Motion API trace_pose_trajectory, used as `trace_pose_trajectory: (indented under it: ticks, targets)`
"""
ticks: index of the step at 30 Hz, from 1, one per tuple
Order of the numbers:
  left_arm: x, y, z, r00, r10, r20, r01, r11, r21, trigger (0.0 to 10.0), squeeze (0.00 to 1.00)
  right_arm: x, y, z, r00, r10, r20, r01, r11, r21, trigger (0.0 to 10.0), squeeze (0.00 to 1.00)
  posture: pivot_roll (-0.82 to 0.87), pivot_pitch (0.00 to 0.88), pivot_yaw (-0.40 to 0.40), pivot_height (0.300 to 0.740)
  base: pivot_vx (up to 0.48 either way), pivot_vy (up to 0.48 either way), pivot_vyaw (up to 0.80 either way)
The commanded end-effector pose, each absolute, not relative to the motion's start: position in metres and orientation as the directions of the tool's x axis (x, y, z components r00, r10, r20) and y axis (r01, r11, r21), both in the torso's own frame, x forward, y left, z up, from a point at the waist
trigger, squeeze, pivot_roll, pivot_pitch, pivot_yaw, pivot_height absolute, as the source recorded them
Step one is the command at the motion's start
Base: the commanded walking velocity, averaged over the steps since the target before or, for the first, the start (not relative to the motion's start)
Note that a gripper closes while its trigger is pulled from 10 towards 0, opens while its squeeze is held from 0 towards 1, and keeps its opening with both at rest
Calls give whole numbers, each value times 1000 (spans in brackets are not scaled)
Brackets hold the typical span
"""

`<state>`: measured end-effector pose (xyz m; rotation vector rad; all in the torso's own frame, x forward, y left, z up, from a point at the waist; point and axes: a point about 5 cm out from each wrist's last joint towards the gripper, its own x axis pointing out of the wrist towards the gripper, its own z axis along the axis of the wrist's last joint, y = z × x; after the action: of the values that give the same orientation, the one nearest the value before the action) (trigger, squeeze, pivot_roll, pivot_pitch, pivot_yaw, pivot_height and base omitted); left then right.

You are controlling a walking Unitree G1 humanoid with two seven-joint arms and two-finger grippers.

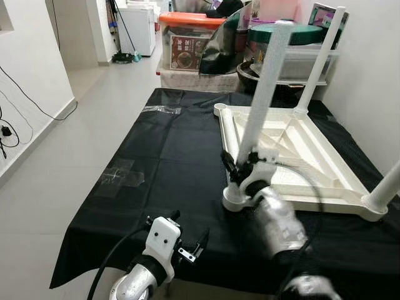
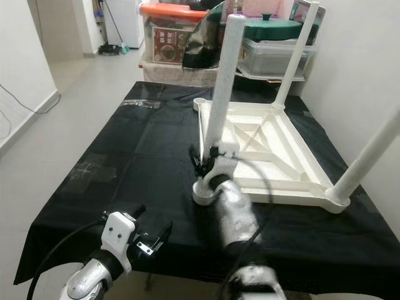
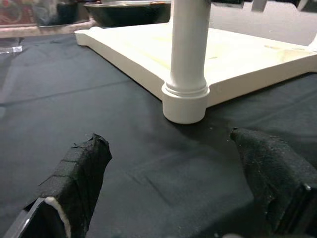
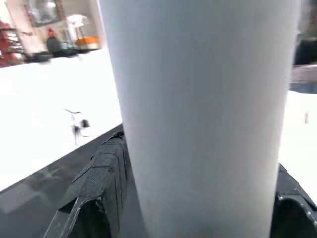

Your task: Building children table

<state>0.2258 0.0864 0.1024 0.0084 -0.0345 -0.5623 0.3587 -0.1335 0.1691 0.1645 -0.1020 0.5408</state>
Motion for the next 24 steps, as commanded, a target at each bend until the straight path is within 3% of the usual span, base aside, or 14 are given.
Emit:
trace_pose_trajectory:
  ticks: [1,3,4,6,7,8,10,15,16,17,18,21,23,24]
  targets:
    - [225,86,100,845,-535,17,535,845,6,10000,0,355,-123,162,736,672,79,-675,721,157,10000,0,99,0,-68,740,0,0,0]
    - [225,86,100,845,-535,17,535,845,6,10000,0,355,-123,162,736,672,79,-675,721,157,10000,0,99,0,-68,740,0,0,0]
    - [225,86,100,844,-535,17,535,845,7,10000,0,350,-124,164,609,792,39,-787,598,152,10000,0,99,0,-68,740,0,0,0]
    - [225,86,100,844,-535,17,535,845,7,10000,0,350,-124,164,609,792,39,-787,598,152,10000,0,99,0,-68,740,0,0,0]
    - [226,86,100,845,-535,17,534,845,8,10000,0,343,-120,166,445,895,-8,-886,442,138,10000,0,106,0,-72,740,0,0,0]
    - [226,86,100,845,-535,17,534,845,8,10000,0,343,-120,166,445,895,-8,-886,442,138,10000,0,106,0,-72,740,0,0,0]
    - [225,86,100,846,-532,17,532,847,11,10000,0,332,-105,157,211,970,-123,-967,225,117,10000,0,111,0,-73,740,0,0,0]
    - [225,87,100,847,-532,17,532,847,12,10000,0,330,-93,149,143,973,-184,-983,161,89,10000,0,115,0,-73,740,0,0,0]
    - [225,87,100,847,-532,17,532,847,12,10000,0,329,-89,145,121,973,-195,-986,141,89,6000,0,117,0,-74,740,0,0,0]
    - [225,87,100,847,-532,17,532,847,12,10000,0,329,-89,145,121,973,-195,-986,141,89,6000,0,117,0,-74,740,0,0,0]
    - [224,87,99,847,-532,16,532,847,12,10000,0,328,-87,144,92,976,-198,-989,113,97,0,0,116,0,-73,740,0,0,0]
    - [224,87,99,846,-532,15,532,846,10,10000,0,338,-86,142,229,956,-183,-969,243,54,0,0,113,0,-73,740,0,0,0]
    - [224,87,99,846,-533,15,533,846,9,10000,0,350,-91,143,428,888,-165,-900,436,13,0,0,112,0,-73,740,0,0,0]
    - [224,87,99,846,-533,15,533,846,9,10000,0,350,-91,143,428,888,-165,-900,436,13,0,0,112,0,-73,740,0,0,0]
